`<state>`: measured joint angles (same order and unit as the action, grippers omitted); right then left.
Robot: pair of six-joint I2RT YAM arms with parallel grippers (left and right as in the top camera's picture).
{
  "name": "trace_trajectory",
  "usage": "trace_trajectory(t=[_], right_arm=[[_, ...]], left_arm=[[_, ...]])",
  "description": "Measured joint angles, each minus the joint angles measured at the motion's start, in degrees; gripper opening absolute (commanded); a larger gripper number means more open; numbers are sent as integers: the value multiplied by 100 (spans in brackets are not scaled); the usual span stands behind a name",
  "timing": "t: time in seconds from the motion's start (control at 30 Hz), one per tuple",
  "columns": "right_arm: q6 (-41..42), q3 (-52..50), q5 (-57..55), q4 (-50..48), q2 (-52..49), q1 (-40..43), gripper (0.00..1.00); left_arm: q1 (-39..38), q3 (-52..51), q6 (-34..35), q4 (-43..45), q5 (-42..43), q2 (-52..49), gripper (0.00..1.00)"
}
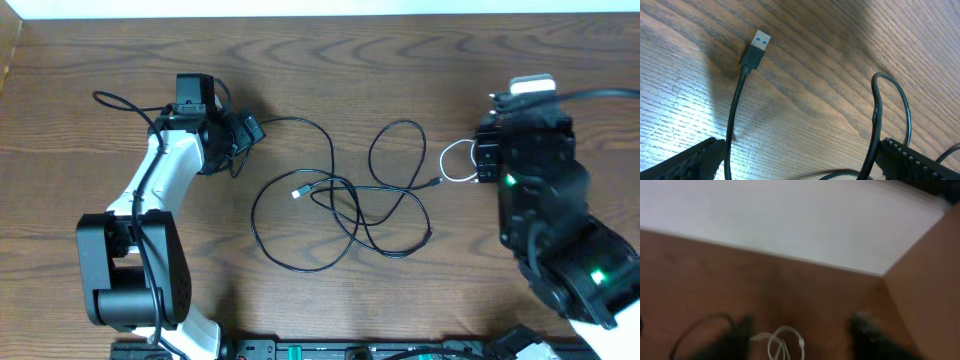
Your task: Untangle cables
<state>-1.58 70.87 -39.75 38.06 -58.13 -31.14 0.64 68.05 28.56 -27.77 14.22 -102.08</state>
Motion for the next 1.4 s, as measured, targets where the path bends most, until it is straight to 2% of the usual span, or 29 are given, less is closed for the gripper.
trace_trajectory(t=[0.13, 0.3, 0.7, 0.87, 1.4], right_arm=[[269, 0, -17, 361, -365, 297, 93], [717, 0, 179, 859, -807, 859, 99], [1322, -2, 2446, 1746, -2092, 2581, 99], [1377, -2, 2927, 1915, -2721, 3018, 99], [1399, 0, 3204, 1541, -4461, 3167, 99]], left_arm=[[0, 0, 0, -2, 2, 0, 100], [0, 0, 0, 0, 0, 0, 100], [0, 0, 0, -2, 2, 0, 100], [0, 0, 0, 0, 0, 0, 100], [0, 0, 2, -2, 0, 0, 100]])
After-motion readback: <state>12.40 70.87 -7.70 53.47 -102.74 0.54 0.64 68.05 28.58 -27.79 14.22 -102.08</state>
